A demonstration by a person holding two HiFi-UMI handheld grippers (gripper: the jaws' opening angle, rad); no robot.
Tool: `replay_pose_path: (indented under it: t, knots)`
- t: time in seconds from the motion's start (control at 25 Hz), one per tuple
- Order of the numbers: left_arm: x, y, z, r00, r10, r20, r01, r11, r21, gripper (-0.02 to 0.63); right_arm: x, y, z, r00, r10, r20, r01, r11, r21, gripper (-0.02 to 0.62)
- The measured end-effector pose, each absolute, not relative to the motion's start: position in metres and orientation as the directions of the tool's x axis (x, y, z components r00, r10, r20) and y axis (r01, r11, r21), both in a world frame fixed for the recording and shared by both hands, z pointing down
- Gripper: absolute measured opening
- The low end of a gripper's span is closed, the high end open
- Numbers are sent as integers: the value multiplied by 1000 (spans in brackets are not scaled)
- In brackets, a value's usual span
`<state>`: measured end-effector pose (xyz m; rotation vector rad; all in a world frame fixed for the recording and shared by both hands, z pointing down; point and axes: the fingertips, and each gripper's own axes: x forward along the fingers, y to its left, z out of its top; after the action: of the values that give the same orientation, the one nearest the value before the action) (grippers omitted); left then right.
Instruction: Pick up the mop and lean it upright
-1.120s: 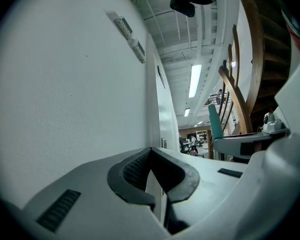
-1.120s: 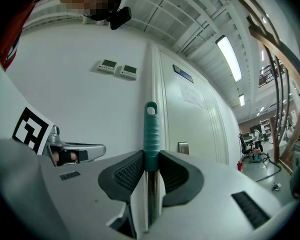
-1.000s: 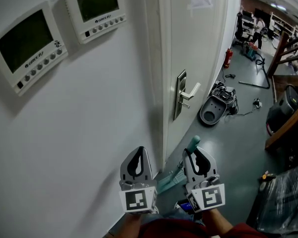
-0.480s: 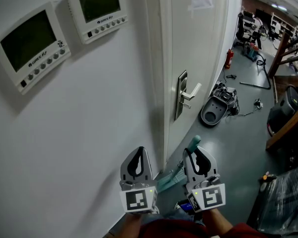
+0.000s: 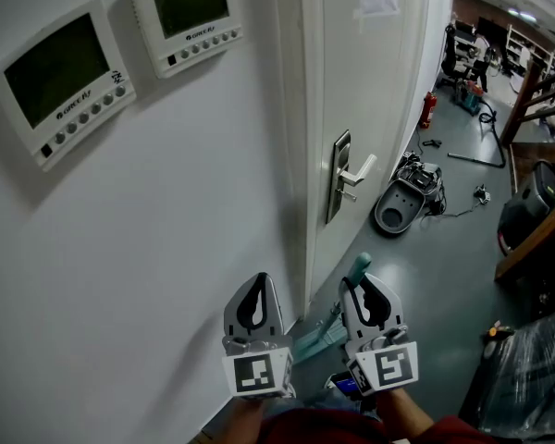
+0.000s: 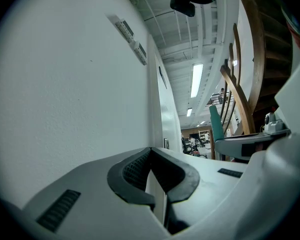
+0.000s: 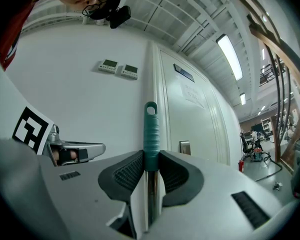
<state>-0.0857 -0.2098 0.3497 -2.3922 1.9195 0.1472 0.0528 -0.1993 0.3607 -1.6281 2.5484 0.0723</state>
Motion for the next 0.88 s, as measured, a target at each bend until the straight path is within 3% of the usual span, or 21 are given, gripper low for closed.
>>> replay_pose_path:
  t: [0.88]
  knots:
    - [-91, -214, 357, 195, -975, -107, -981, -195, -8, 13, 38, -210, 452, -429, -901, 67, -903, 430, -6, 106]
